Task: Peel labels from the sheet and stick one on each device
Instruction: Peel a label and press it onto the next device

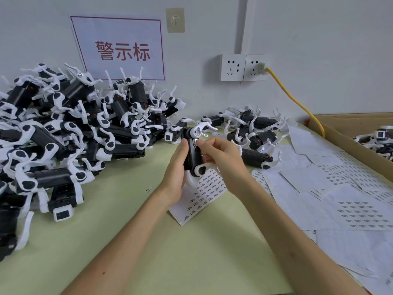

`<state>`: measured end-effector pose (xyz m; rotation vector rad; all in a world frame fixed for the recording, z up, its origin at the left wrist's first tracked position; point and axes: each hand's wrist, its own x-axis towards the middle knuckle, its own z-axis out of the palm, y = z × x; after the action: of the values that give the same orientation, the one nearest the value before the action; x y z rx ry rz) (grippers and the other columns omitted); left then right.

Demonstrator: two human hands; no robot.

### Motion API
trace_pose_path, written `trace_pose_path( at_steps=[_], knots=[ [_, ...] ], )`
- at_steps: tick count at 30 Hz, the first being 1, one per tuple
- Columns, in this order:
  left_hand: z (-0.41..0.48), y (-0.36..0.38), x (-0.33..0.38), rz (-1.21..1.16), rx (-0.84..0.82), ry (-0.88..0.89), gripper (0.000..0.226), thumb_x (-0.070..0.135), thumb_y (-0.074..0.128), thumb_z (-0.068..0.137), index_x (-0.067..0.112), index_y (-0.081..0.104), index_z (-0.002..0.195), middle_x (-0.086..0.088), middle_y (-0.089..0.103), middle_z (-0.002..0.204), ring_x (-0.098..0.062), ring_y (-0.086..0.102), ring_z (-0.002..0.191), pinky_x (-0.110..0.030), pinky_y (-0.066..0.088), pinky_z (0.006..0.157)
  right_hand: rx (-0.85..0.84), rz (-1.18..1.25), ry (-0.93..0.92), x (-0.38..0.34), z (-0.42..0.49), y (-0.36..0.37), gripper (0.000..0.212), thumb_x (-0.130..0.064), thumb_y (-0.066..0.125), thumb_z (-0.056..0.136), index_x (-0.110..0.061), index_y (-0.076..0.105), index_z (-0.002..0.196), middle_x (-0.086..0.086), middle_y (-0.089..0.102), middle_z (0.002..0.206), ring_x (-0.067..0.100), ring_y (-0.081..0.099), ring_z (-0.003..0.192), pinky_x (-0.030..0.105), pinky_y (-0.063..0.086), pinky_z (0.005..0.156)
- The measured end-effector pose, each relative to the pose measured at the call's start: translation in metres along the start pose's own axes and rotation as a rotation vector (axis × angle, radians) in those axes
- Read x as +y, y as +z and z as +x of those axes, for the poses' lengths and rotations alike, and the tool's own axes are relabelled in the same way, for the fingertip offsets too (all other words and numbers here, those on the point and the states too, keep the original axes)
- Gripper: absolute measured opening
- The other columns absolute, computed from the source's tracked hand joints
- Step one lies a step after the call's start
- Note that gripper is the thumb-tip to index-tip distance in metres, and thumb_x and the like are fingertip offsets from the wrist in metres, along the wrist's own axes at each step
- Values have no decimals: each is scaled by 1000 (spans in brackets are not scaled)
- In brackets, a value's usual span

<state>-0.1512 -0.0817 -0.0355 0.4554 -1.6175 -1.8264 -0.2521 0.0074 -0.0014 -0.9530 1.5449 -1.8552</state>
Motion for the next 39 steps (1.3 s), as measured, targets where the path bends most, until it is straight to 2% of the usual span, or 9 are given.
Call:
trace_pose_path(
  at_steps=[5, 10, 12, 15, 22, 24, 28, 34, 39],
  knots=[
    [2, -3, 0, -61, -10, -65, 59, 60, 36, 104, 16, 70, 123, -1, 77, 105, -12, 74, 94, -20, 56, 70, -53, -42, -28, -2, -2, 0, 22, -25, 71, 96, -14, 62, 80, -2, 63, 71, 11, 57, 61, 18, 48, 58],
    [-3, -3, 5, -46, -22, -67, 67, 68, 49, 94, 7, 72, 107, -7, 72, 99, -21, 70, 95, -34, 57, 86, -151, -82, -71, -1, -2, -4, 26, -25, 73, 94, -15, 58, 75, -2, 60, 65, 12, 54, 57, 17, 43, 54],
    [-4, -3, 8, -15, -11, -45, 75, 70, 50, 91, -1, 64, 111, -10, 65, 96, -26, 65, 94, -48, 49, 97, -208, -71, -64, -2, -2, -6, 26, -25, 71, 95, -15, 58, 75, 0, 59, 66, 12, 54, 59, 17, 42, 56],
    [-7, -2, 12, -17, -26, 14, 79, 67, 53, 91, -8, 57, 116, -15, 59, 94, -30, 61, 93, -55, 48, 96, -254, -69, -65, -2, -1, -7, 26, -24, 69, 96, -14, 58, 74, 3, 60, 68, 15, 55, 61, 22, 42, 59],
    [-7, 1, 9, 53, -29, 51, 48, 61, 69, 79, 15, 63, 89, -2, 60, 82, -27, 61, 86, -43, 51, 85, -272, -67, -57, -2, -1, -10, 23, -15, 59, 100, -9, 60, 78, 3, 59, 68, 18, 53, 63, 29, 40, 61],
    [-7, 3, 8, 65, -6, 63, 52, 61, 69, 79, 10, 62, 87, -4, 60, 81, -29, 63, 84, -39, 52, 81, -246, -111, -68, -1, -1, -9, 23, -9, 55, 102, -9, 59, 79, 1, 58, 67, 19, 52, 63, 32, 40, 62],
    [-4, 1, 5, 67, 33, 46, 56, 55, 63, 88, -1, 62, 100, -7, 64, 83, -30, 68, 84, -52, 56, 86, -215, -193, -103, -1, -2, -4, 21, -11, 56, 103, -9, 57, 82, 3, 58, 68, 22, 52, 65, 41, 42, 69],
    [-3, 1, 3, 30, 17, -7, 51, 51, 59, 89, 2, 63, 102, -9, 62, 81, -29, 64, 81, -53, 56, 81, -217, -226, -138, 0, -2, -4, 19, -8, 58, 102, -6, 55, 84, 4, 56, 68, 11, 52, 58, 21, 48, 59],
    [-2, 2, 6, -15, 4, -40, 56, 46, 52, 89, -6, 60, 109, -17, 62, 81, -30, 67, 74, -49, 58, 74, -249, -206, -138, 0, -3, -3, 18, -3, 59, 100, -6, 53, 84, 4, 53, 68, 12, 50, 56, 19, 42, 53]
  ],
)
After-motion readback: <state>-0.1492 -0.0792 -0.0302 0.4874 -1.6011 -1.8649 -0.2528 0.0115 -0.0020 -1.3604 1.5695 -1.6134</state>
